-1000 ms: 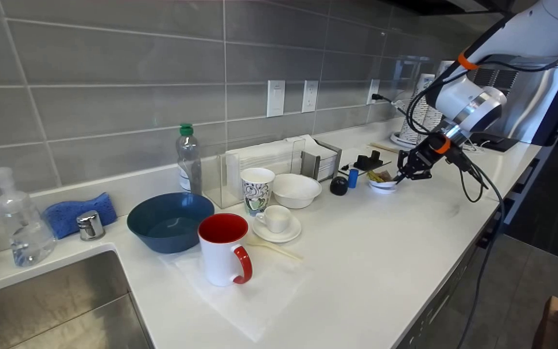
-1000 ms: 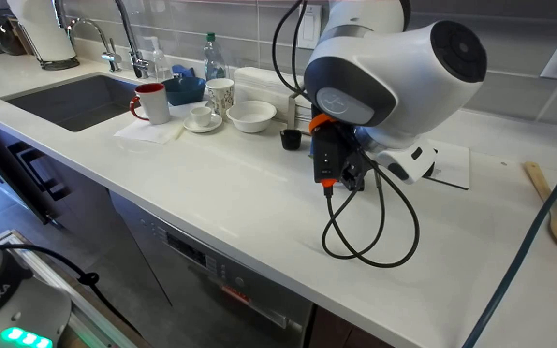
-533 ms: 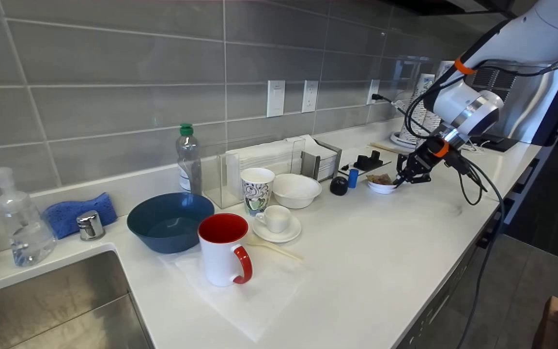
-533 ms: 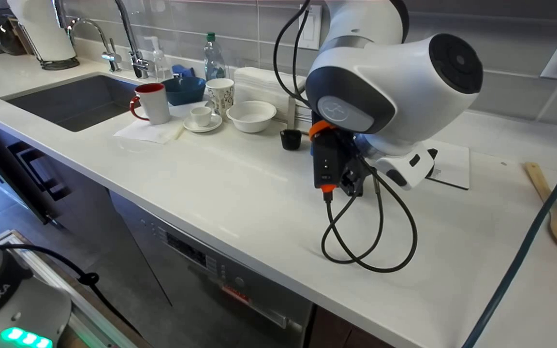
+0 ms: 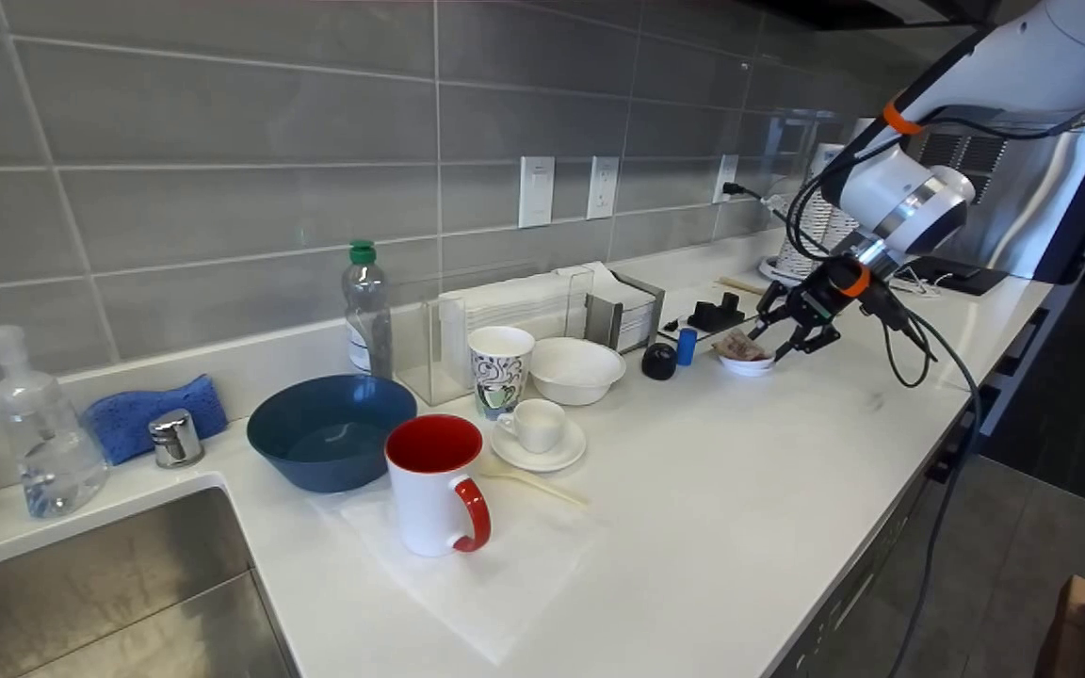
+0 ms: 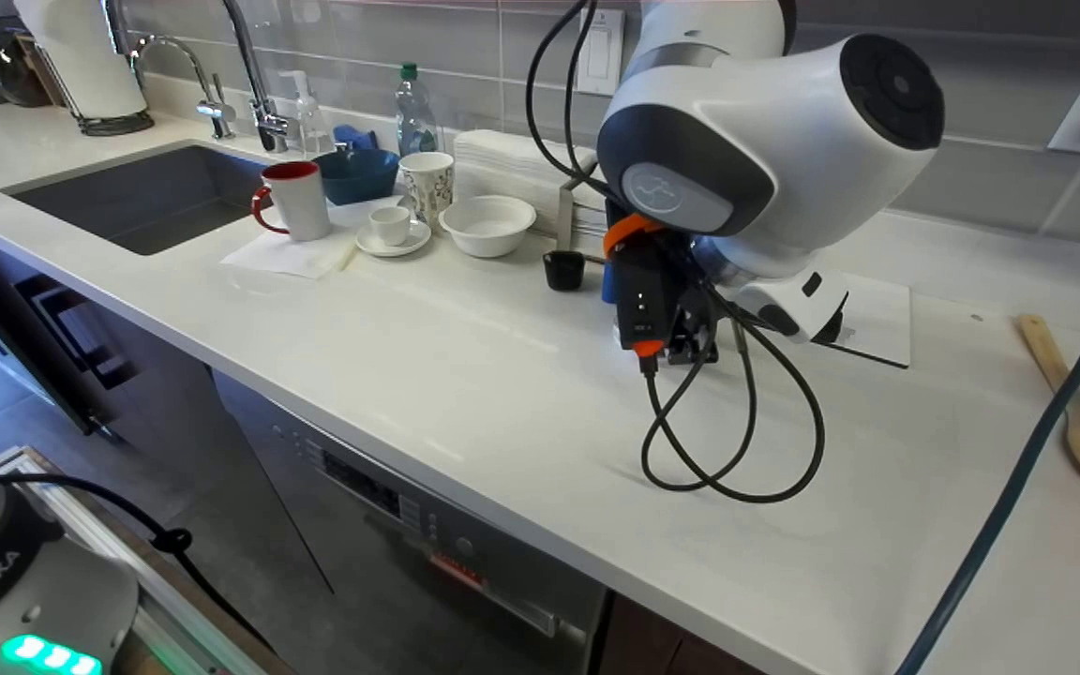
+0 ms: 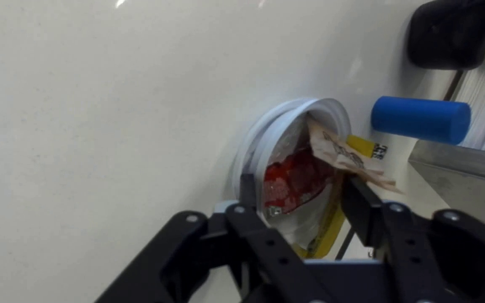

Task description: Put the yellow packet on the cup lid, then shift the lid to the right

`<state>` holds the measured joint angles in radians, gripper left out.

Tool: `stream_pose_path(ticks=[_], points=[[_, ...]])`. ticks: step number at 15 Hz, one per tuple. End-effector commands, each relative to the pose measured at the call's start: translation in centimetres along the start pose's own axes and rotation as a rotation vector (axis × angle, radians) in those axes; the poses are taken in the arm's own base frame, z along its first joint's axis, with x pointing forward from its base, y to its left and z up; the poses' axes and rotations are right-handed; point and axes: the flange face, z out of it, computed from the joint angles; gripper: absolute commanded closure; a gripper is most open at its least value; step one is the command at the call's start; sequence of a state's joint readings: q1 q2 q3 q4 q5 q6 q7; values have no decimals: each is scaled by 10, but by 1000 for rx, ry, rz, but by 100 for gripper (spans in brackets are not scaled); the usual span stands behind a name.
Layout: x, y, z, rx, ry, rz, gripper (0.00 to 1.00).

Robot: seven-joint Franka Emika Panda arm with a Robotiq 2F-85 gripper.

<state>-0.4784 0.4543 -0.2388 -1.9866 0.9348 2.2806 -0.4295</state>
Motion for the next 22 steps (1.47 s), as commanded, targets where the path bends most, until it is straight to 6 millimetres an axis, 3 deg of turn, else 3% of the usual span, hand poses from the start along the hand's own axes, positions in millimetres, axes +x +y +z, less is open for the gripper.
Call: stream_pose_path(ticks=[1,3,8,10,17,22], points=[[-6,-23,-19,37,-3,-97,11],[-8,-34,-27,49,2,-145,1],[-26,-71,-44,17,8,-351,0],[-44,-93,-45,-15,11,-463,0],[-134,-168,-44,-125,-56,-833,0],[-189,-187,-56,-181,-81,-1093,0]])
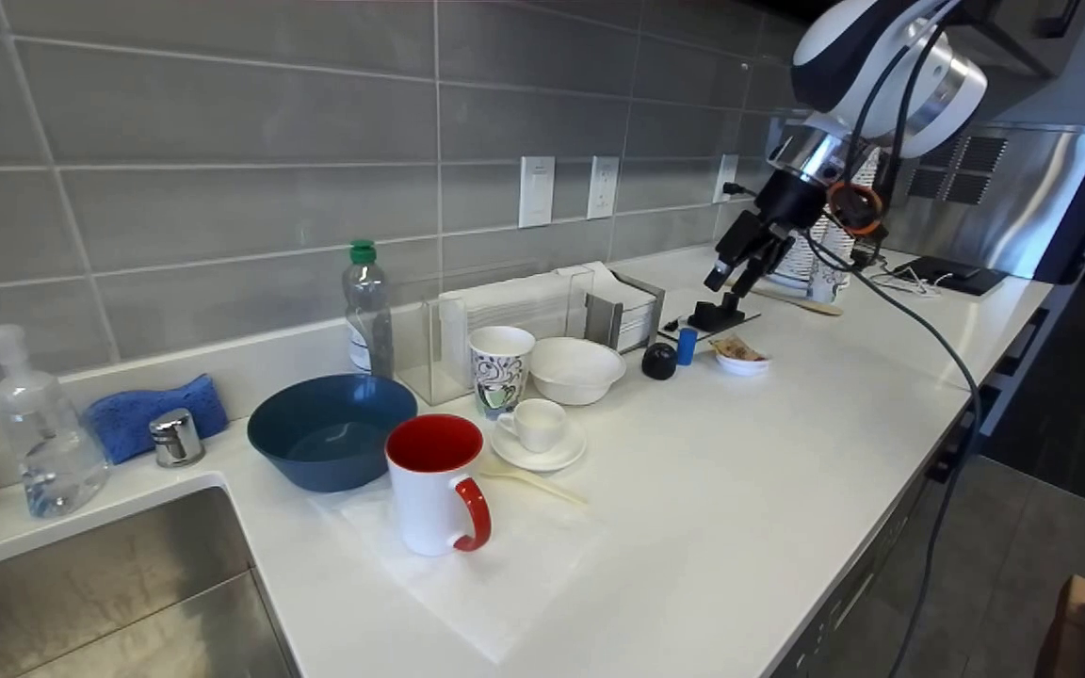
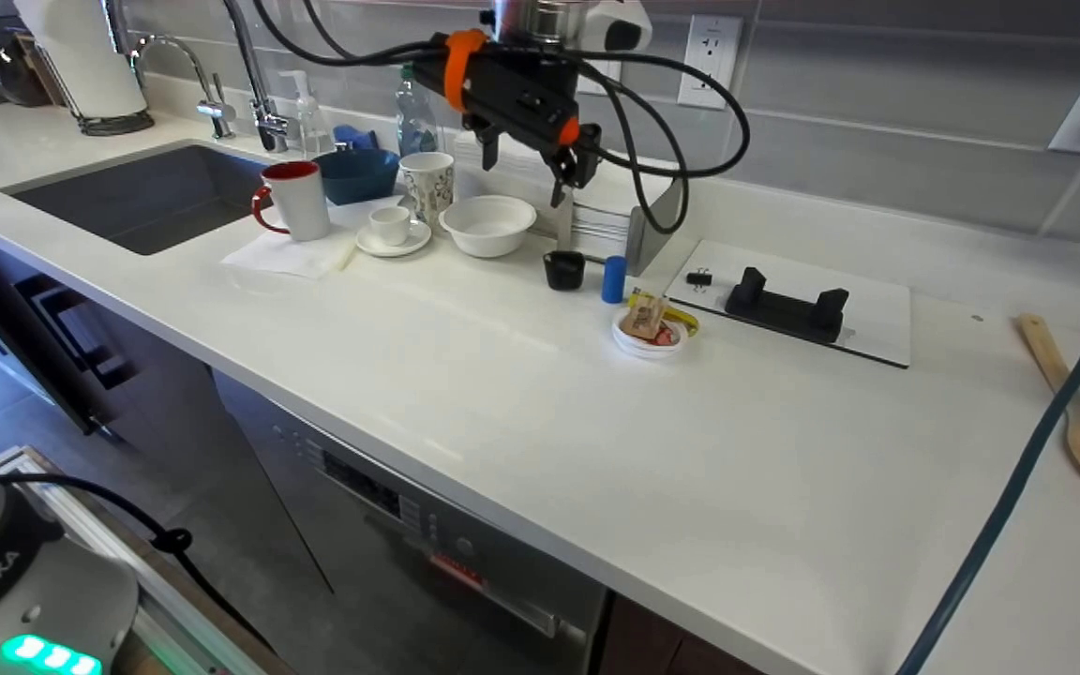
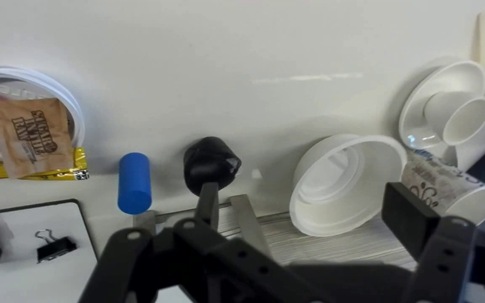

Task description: Put the yellow packet on the cup lid, then shift the lid to the right

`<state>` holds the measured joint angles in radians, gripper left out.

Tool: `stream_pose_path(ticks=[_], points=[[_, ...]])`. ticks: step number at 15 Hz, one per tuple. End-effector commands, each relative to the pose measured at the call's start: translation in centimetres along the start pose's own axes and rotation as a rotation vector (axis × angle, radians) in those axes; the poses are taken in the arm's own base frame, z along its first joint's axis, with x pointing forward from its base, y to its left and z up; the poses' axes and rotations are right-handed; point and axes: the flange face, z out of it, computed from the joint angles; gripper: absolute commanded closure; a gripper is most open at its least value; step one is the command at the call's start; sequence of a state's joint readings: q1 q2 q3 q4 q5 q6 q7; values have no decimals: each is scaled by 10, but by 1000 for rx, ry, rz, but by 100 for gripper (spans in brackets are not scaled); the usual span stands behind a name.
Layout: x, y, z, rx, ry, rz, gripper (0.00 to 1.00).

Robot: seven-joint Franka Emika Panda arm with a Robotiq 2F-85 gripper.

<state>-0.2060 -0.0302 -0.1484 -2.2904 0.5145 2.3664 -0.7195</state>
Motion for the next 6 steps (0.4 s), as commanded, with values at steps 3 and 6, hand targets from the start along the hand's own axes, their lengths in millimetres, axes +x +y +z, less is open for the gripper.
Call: stream_pose_path(ticks=[3,6], points=[[-31,-31,-26,14,11,-296,0],[-21,-27,-19,-9,-2,-213,0]])
